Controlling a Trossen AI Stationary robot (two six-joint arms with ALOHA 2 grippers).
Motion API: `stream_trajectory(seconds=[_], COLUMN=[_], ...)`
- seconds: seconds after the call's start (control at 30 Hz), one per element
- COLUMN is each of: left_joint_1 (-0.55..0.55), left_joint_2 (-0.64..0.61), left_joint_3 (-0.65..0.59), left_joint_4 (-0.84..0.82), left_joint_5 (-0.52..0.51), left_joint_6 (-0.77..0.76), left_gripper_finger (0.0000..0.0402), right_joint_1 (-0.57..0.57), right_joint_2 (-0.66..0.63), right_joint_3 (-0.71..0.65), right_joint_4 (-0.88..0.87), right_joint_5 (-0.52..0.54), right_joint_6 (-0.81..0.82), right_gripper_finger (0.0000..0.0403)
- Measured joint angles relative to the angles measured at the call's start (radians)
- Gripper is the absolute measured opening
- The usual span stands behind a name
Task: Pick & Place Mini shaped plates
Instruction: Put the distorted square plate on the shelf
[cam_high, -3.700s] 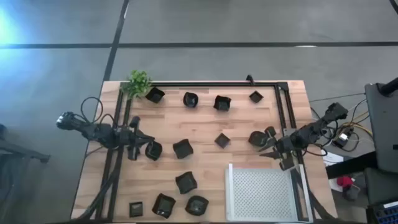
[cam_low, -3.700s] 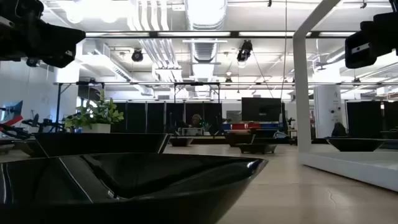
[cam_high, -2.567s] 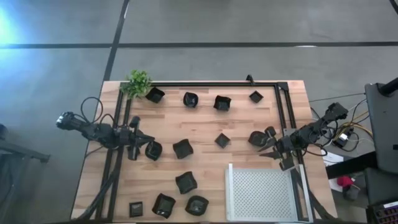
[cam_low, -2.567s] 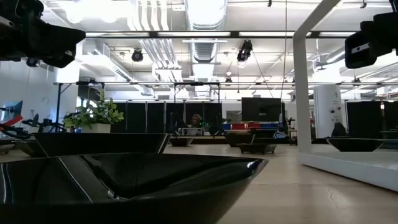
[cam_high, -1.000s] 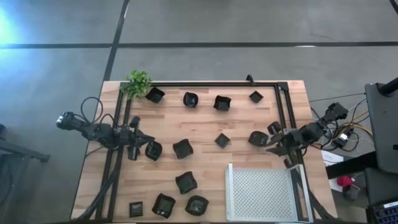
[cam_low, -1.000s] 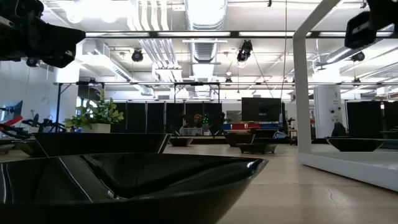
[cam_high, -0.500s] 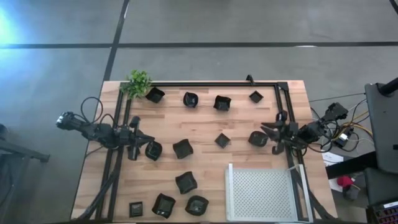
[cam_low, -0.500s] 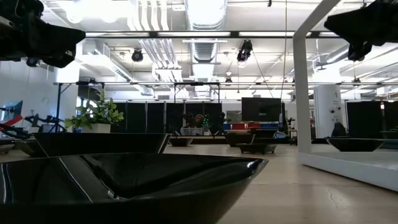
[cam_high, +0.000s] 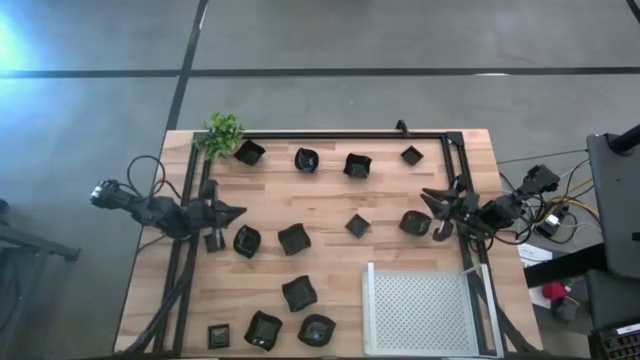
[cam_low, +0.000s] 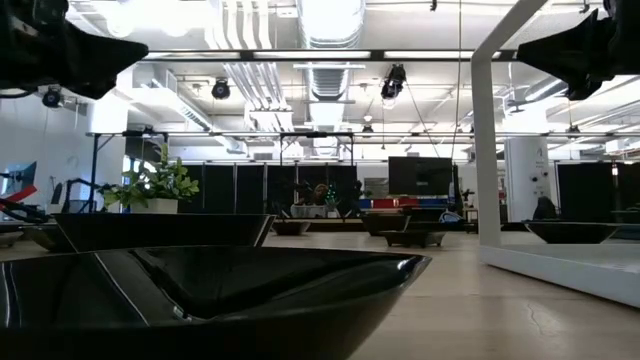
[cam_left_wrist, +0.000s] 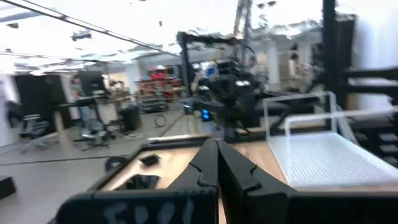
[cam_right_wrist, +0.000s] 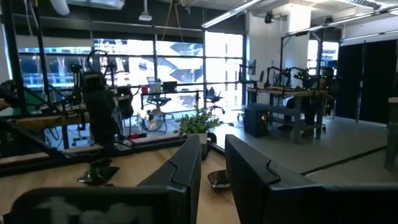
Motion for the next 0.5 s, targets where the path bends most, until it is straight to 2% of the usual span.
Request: stream_trajectory(seconds=[0.23, 0.5], left_joint_1=[0.0, 0.001], left_joint_2=[0.039, 0.228], left_joint_3=[0.043, 0.17], left_joint_4=[0.034, 0.031], left_joint_5=[-0.047, -0.171], left_joint_6=[-0.002, -0.003], left_gripper_finger=[0.0, 0.0], right_joint_1=[0.0, 0.0], right_joint_2=[0.0, 0.04], right_joint_3=[0.048, 0.151], right_joint_4=[0.016, 0.005], right_joint_5=[0.124, 0.248], right_joint_6=[-0.026, -0.11], right_gripper_finger=[0.0068, 0.0068])
